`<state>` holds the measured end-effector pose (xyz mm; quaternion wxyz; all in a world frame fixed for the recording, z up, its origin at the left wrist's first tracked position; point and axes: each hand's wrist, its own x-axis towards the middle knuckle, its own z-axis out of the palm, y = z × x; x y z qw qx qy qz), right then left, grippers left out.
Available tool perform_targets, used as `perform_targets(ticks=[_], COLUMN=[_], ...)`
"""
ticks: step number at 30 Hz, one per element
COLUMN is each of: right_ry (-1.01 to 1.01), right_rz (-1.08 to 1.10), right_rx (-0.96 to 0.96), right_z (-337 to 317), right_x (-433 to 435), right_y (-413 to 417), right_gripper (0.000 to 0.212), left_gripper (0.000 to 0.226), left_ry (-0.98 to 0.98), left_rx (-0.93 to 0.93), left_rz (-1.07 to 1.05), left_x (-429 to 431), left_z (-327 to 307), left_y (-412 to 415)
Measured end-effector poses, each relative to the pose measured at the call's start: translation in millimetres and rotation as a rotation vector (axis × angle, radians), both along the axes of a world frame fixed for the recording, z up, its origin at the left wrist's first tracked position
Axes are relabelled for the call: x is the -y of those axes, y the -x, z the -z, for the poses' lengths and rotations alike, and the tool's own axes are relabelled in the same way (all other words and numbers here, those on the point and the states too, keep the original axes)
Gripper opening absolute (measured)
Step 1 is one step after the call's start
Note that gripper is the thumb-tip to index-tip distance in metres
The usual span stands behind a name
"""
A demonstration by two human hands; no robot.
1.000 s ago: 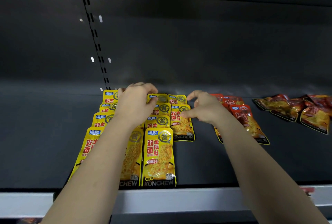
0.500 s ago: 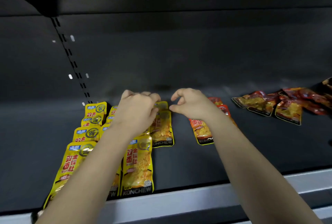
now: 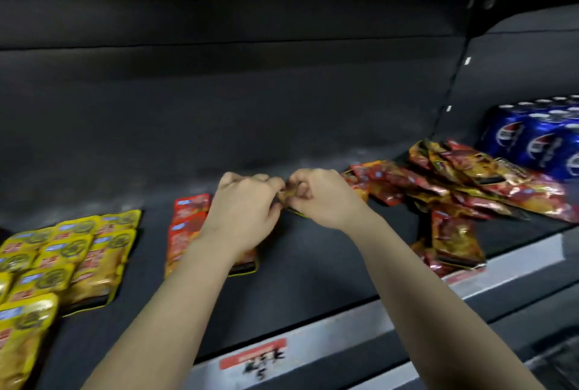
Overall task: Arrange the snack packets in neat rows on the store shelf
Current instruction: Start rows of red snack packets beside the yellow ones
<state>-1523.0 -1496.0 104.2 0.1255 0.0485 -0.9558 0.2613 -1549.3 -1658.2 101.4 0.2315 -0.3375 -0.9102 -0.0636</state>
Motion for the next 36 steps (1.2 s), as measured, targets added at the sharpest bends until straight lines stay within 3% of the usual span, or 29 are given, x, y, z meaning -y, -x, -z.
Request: perform_targets(ticks=[3,11,19,28,33,36], right_ry=[-0.043,-0.012,-0.022,-0.054,-0.152,-0.185], right_rz=[0.015,0.095,0.174,0.204,0.197,0.199], right_rx=[-0.041,-0.099,-0.005,-0.013,0.017,-0.017], right_z=[-1.2,-0.1,2.5,23.1,24.5,27.0], right_x=[-50.9,-170.1,-262.6,-290.1,-293.6,-291.5], right_y=[-6.3,-20.9,-44.7,-52.9,-48.6,-46.0], right_gripper=[0.005,0.01,0.015,0.012,0.032,0.029], left_gripper=[0.018,0.024,0.027,0.029,0.027,0.027], left_ry=[0.003,-0.007,-0.063,-0.086,-0.132,-0.164], left_rx=[0.015,0.055,0.081,0.16,0.181,0.173], left_rz=[0.014,0.01,0.047,0.041,0.038,0.031], left_x=[-56.5,-169.6,-251.9,-268.4,-262.5,-261.8], left_z=[-1.2,-0.6,-7.4,10.0,15.1,15.0], left_y=[-5.2,-13.6,-4.9,-1.5,1.0,2.1])
